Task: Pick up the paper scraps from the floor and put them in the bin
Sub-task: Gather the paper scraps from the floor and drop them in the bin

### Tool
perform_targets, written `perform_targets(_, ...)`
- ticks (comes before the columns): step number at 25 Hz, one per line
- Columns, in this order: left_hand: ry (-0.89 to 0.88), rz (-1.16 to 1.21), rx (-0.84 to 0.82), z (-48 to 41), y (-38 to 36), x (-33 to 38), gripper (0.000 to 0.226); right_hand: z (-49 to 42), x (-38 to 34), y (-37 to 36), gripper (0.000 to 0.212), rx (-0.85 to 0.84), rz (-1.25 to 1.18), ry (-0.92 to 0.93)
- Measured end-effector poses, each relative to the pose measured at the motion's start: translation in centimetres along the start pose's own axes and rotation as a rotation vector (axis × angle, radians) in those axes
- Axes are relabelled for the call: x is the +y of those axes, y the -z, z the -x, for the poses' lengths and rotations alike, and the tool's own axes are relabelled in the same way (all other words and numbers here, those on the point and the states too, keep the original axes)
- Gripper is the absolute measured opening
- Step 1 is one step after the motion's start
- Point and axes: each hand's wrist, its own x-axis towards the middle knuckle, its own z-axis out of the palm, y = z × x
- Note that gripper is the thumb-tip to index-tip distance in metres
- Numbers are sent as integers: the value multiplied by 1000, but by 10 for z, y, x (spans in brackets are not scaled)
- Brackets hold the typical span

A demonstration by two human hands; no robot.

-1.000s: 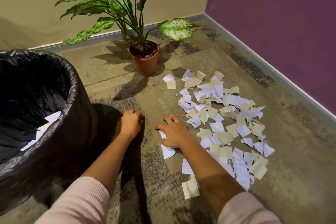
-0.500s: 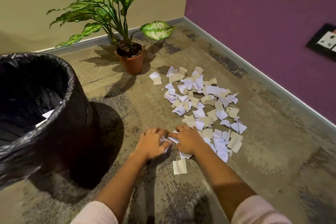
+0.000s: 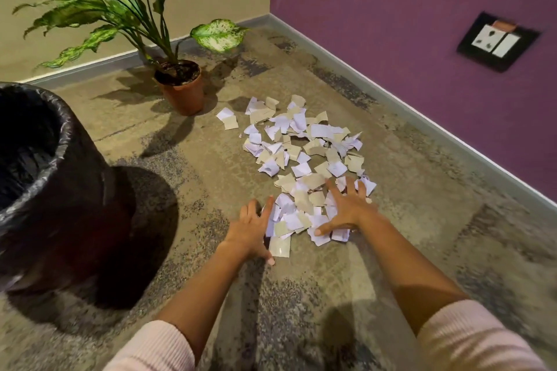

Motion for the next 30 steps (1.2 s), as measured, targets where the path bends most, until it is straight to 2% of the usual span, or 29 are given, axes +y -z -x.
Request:
perform_targets(2, 5, 111, 11, -11, 5, -1, 143, 0, 16, -2, 151, -98, -37, -46)
perform_targets(4, 4, 161, 42, -19, 9, 2, 135, 0, 19, -8, 154, -126, -64, -46)
perform_targets(8, -41, 236, 78, -30, 14, 10, 121, -5, -1, -25, 142, -30, -45, 46)
perform_targets(10, -80, 264, 55, -32, 17, 15, 129, -11, -10, -23, 138, 10, -78, 100)
perform_targets(15, -67, 144, -44, -34, 28, 33, 160, -24, -16, -8, 151, -8, -96, 141)
perform_targets(19, -22, -86, -5, -48, 29, 45, 158, -28, -30, -6, 153, -68, -25, 152)
perform_targets(22, -25, -114, -5, -63, 29, 47, 152, -34, -38, -8, 146, -81, 75, 157)
perform_targets(25, -16, -44, -56, -74, 34, 44, 138, -37, -40, -7, 131, -66, 107, 170)
perform_targets(30, 17, 128, 50, -72, 31, 38, 74, -40, -38, -3, 80, 25, 11, 193)
